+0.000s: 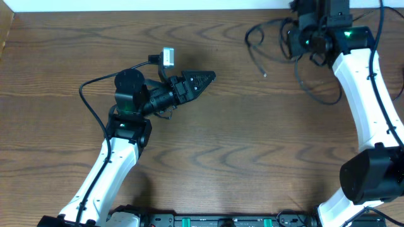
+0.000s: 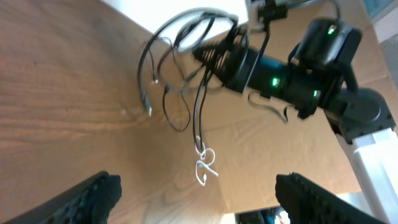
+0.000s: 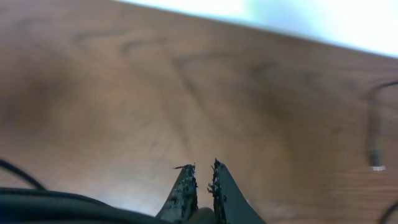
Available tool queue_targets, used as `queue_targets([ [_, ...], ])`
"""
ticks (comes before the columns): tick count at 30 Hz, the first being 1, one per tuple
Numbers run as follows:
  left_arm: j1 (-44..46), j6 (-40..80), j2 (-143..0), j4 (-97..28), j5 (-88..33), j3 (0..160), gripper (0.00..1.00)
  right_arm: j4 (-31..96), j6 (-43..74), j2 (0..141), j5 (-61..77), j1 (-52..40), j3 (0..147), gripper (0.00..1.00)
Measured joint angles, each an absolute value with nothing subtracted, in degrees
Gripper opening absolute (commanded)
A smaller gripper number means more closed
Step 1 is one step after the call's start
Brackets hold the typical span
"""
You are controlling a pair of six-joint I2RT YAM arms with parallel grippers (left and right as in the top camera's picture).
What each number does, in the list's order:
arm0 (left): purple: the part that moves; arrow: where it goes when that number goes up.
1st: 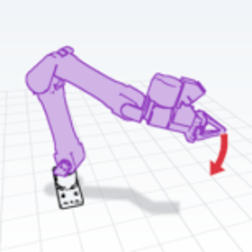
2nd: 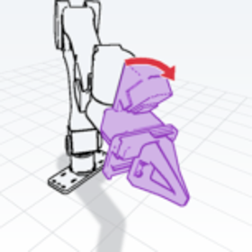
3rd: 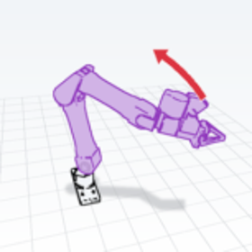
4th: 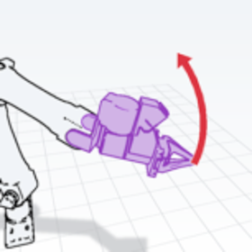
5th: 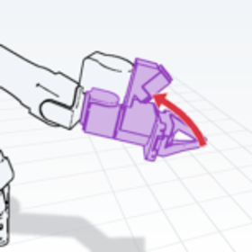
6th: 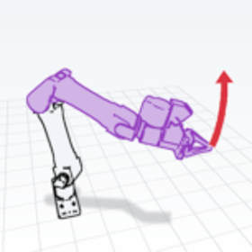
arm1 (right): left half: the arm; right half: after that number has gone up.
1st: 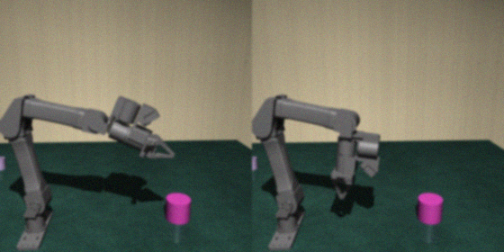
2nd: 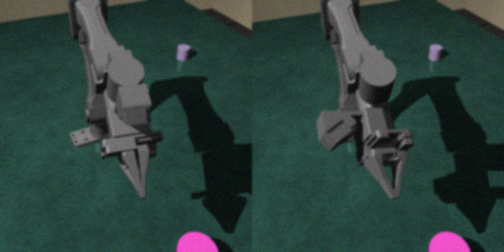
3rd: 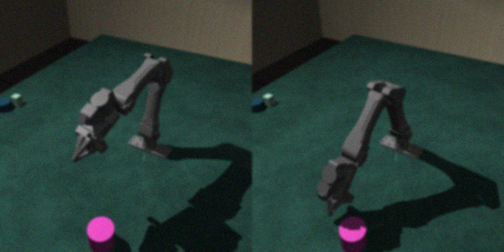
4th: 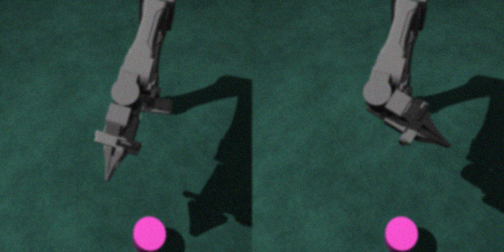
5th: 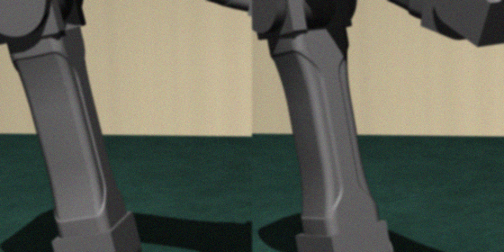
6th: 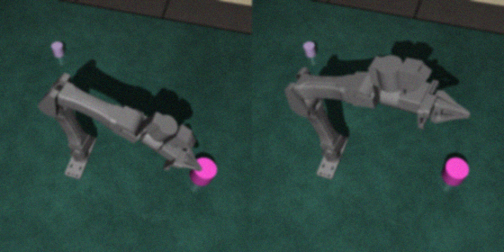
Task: Untangle cables
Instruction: 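Carry the bundle with the right gripper to the upper right table corner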
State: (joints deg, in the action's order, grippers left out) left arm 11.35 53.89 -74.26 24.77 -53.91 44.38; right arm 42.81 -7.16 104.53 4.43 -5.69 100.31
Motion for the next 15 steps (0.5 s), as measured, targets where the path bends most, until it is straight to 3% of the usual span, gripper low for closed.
queue_targets([
  [15,11.4,53.5,-74.3,21.2,-53.9,44.4,0.87,10.7,0.7,127.3,-1.4,4.7,100.3,0.01],
])
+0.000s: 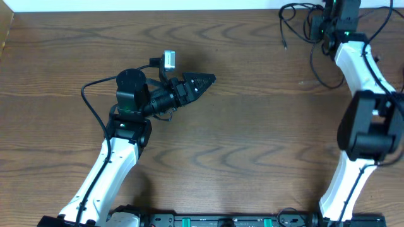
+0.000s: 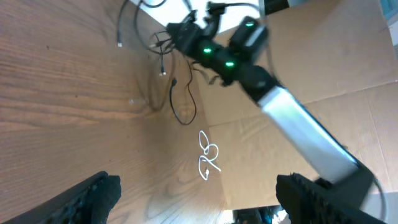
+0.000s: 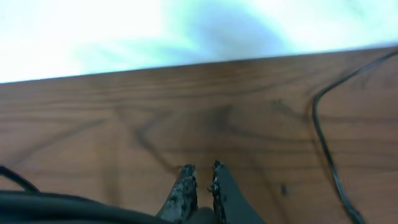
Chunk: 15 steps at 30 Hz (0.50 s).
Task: Untangle cables
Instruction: 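Carry the bundle with the right gripper to the upper right table corner, then release the cables at the upper right and lift the right gripper away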
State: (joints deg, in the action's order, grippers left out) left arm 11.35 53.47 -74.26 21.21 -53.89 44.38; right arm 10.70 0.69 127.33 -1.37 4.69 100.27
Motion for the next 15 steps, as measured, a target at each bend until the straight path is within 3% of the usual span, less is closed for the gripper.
queue_targets([
  [2,11.4,53.5,-74.3,21.2,-53.9,44.4,0.87,8.5,2.7,129.8,-1.5,5.0,100.2,0.02],
  [4,11.4,53.5,-74.3,21.2,-53.9,44.4,0.87,6.5,5.0,131.8,-1.5,5.1,100.2,0.15],
  [6,11.4,53.5,-74.3,21.2,-53.9,44.4,0.87,5.9,6.8,132.9,-1.4,5.0,100.2,0.48],
  [9,11.4,53.5,-74.3,21.2,-53.9,44.4,0.87,4.6,8.9,133.7,-1.3,5.0,100.2,0.79],
  [15,11.4,53.5,-74.3,21.2,-53.9,44.4,0.88,7.7,10.7,133.1,-1.0,5.4,100.6,0.90],
])
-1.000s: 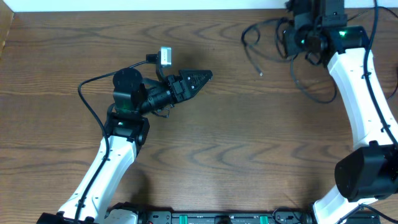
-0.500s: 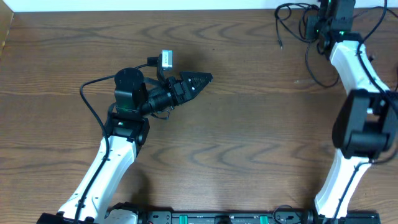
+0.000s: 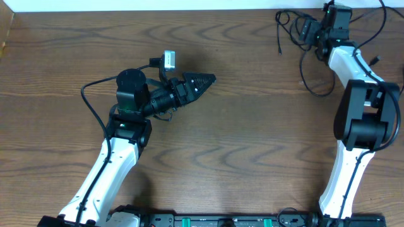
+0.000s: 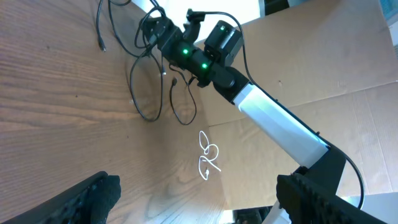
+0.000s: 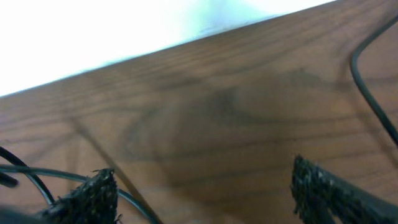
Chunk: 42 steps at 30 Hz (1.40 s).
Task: Untangle cables
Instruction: 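Release the cables at the upper right and lift the right gripper away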
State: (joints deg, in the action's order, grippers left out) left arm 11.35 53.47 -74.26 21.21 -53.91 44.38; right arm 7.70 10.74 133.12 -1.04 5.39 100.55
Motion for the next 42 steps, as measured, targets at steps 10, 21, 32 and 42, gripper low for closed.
queue_targets([
  [10,11.4,53.5,-74.3,21.2,-53.9,44.4,0.88,25.3,13.0,123.6,5.6,10.3,104.2,0.99],
  [21,11.4,53.5,-74.3,21.2,-53.9,44.4,0.88,30.9,13.0,99.3,6.6,12.9,104.7,0.99],
  [32,11.4,53.5,-74.3,21.2,-53.9,44.4,0.88,31.2,11.0,71.8,6.9,12.8,106.0,0.99],
  [42,11.4,53.5,-74.3,21.2,-53.9,44.4,0.88,36.5,6.9,55.6,6.9,12.8,106.0,0.99],
])
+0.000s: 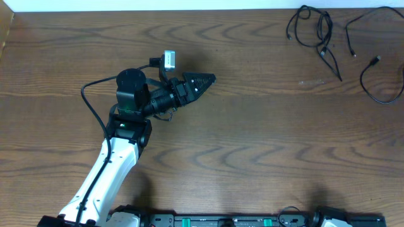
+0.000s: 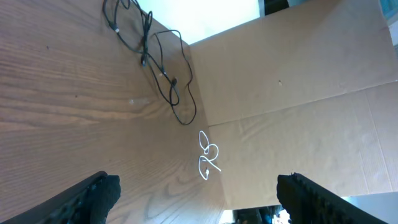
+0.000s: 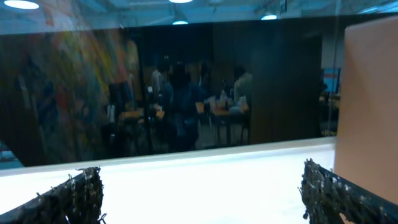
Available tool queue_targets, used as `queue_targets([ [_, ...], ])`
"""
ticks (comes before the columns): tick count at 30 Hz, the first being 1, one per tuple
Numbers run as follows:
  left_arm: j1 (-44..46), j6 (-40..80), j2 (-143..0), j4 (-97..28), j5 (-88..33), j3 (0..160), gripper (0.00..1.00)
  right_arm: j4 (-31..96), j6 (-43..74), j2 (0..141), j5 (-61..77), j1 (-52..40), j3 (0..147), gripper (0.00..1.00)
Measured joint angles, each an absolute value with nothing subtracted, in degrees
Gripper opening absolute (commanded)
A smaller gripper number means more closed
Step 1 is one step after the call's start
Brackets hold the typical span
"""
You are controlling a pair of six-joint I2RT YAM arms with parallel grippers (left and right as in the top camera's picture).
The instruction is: Untangle cables
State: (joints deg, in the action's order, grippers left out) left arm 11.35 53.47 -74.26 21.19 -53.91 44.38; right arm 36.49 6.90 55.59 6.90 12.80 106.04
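Observation:
A tangle of thin black cables (image 1: 324,31) lies at the table's far right; in the left wrist view the tangle (image 2: 144,37) shows far ahead. A separate black cable (image 1: 377,61) curls beside it at the right edge, and that cable (image 2: 173,84) also shows in the left wrist view. My left gripper (image 1: 208,78) hovers mid-table, far from the cables, and the left gripper (image 2: 196,182) is open and empty. The right arm is out of the overhead view. My right gripper (image 3: 200,173) is open, empty, facing a dark room.
The wooden table (image 1: 252,139) runs to a white back edge. Brown cardboard (image 2: 298,81) stands past the table's right side, with a thin white wire (image 2: 208,160) lying on it. The left arm's own black lead (image 1: 88,101) loops beside it.
The right arm was stretched over the cables at the far right corner; now it is gone from the overhead view. The cables lie loose on the table. The left arm has not moved.
My right gripper was shut among the cables at the far right, the bundle hanging from it. It then stood nearer the back edge, still shut. Later it was open over the cables. Now it is off the table and the cables lie in separate groups.

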Motion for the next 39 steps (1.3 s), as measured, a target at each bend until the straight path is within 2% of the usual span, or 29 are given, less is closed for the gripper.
queue_targets([
  [8,11.4,53.5,-74.3,21.2,-53.9,44.4,0.88,36.9,6.2,45.6,8.2,12.8,101.9,0.99],
  [19,11.4,53.5,-74.3,21.2,-53.9,44.4,0.88,25.9,3.0,27.5,9.8,12.8,85.3,0.99],
  [39,11.4,53.5,-74.3,21.2,-53.9,44.4,0.88,25.7,2.5,10.5,16.8,10.1,84.6,0.99],
])
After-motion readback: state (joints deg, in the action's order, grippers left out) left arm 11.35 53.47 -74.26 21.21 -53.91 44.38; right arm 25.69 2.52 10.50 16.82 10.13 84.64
